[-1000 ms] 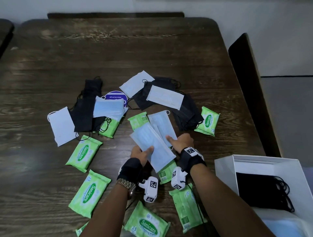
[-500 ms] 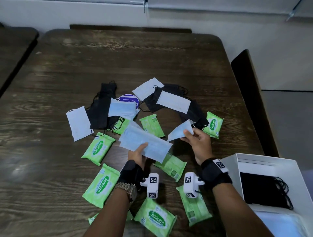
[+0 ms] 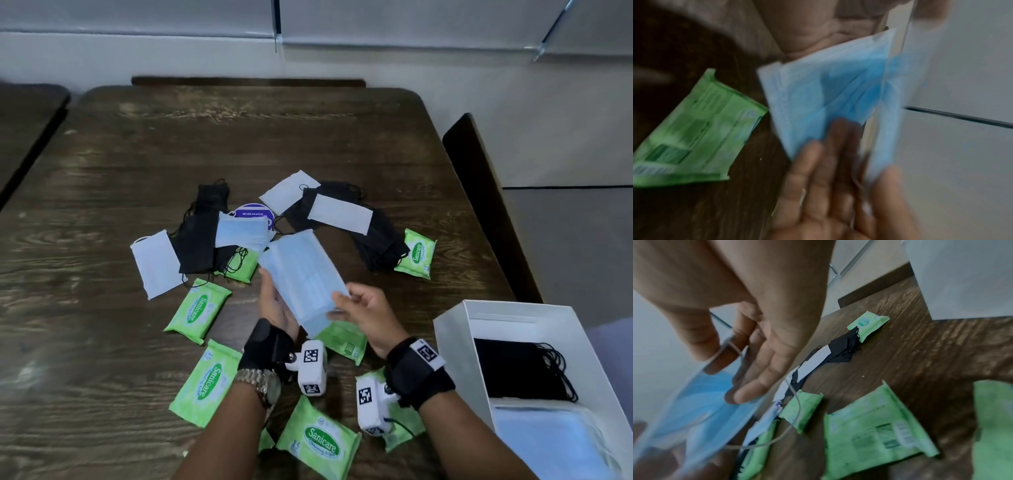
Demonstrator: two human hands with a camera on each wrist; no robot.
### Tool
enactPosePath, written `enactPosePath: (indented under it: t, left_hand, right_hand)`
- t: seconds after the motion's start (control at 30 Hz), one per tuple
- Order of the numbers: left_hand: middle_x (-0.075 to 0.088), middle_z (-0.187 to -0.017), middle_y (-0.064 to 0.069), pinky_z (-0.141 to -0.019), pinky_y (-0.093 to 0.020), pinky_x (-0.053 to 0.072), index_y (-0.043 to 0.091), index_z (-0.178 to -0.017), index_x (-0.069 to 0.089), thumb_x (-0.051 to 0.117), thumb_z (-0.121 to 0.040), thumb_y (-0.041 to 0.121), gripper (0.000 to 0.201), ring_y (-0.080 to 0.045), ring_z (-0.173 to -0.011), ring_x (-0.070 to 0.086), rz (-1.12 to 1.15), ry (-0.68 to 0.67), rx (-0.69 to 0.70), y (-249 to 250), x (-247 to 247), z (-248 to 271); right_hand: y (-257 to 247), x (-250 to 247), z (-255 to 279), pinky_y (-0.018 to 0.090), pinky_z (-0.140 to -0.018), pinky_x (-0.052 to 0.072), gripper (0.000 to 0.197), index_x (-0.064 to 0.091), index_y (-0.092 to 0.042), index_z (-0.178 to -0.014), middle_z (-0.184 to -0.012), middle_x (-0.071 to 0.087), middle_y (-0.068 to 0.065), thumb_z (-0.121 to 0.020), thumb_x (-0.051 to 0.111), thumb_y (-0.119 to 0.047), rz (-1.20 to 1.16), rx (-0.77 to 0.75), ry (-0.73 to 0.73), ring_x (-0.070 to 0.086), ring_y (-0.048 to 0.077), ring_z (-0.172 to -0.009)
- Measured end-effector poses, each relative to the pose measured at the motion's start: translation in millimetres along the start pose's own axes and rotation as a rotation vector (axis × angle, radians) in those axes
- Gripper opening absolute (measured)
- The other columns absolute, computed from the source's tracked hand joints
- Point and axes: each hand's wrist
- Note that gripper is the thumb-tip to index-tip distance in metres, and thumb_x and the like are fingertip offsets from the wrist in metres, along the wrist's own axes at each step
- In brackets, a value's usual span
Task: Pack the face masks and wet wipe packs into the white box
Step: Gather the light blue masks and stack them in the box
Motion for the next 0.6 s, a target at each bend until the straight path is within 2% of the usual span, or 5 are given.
enactPosePath:
  t: [0.07,0.23,0.33,0.47,0.6]
  left_hand:
    - [0.067,-0.116,-0.020,-0.096,-0.054,0.047,0.010,-0.122,0.061,0.055,-0.070,0.069,0.079,-0.037,-0.105,0.064,-0.078,-0.032,-0.047,-9,-2,9]
    - [0.070,-0.106,-0.021,-0.083,-0.055,0.055,0.005,-0.095,0.068,0.074,-0.078,0.001,0.019,-0.036,-0.089,0.069,-0.484,0.022,0.079,-28,-17,18]
    - [0.074,-0.094,-0.013,-0.078,-0.050,0.058,0.013,-0.087,0.069,0.077,-0.074,-0.002,0.021,-0.030,-0.084,0.071,-0.668,-0.012,0.147,-32,-27,22]
    - [0.073,-0.082,-0.006,-0.074,-0.037,0.059,0.014,-0.083,0.071,0.078,-0.064,0.007,0.022,-0.021,-0.077,0.070,-0.915,-0.105,0.318,-27,-50,33]
    - [0.071,-0.082,0.009,-0.066,-0.013,0.050,0.015,-0.080,0.068,0.084,-0.066,0.000,0.027,0.005,-0.069,0.065,-1.017,-0.184,0.261,-21,-72,47]
  right_hand:
    - [19,-3,5,0.034,-0.065,0.055,0.013,0.069,-0.007,-0.081,-0.076,0.072,-0.001,-0.093,0.066,-0.010,0.195,0.012,0.020,0.068,0.016,-0.072]
    - [34,-26,19,0.031,-0.073,0.054,0.041,0.063,-0.028,-0.099,-0.093,0.066,-0.010,-0.069,0.085,-0.045,0.687,0.038,0.253,0.063,0.008,-0.081]
    - [36,-27,17,0.029,-0.085,0.053,0.067,0.052,-0.034,-0.124,-0.112,0.062,-0.011,-0.068,0.086,-0.041,0.626,0.035,0.211,0.061,0.005,-0.101]
    - [53,5,15,0.026,-0.080,0.052,0.027,0.073,-0.014,-0.103,-0.098,0.073,-0.003,-0.077,0.079,-0.010,0.600,-0.079,0.073,0.066,0.001,-0.087]
    - [67,36,21,-0.003,-0.083,0.033,0.040,0.061,-0.015,-0.104,-0.104,0.057,-0.007,-0.083,0.069,-0.048,0.659,-0.010,-0.163,0.054,-0.005,-0.102]
Point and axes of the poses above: each hand's wrist, its own z-axis away from the middle knuckle, its own x-axis out of the palm, y = z × x
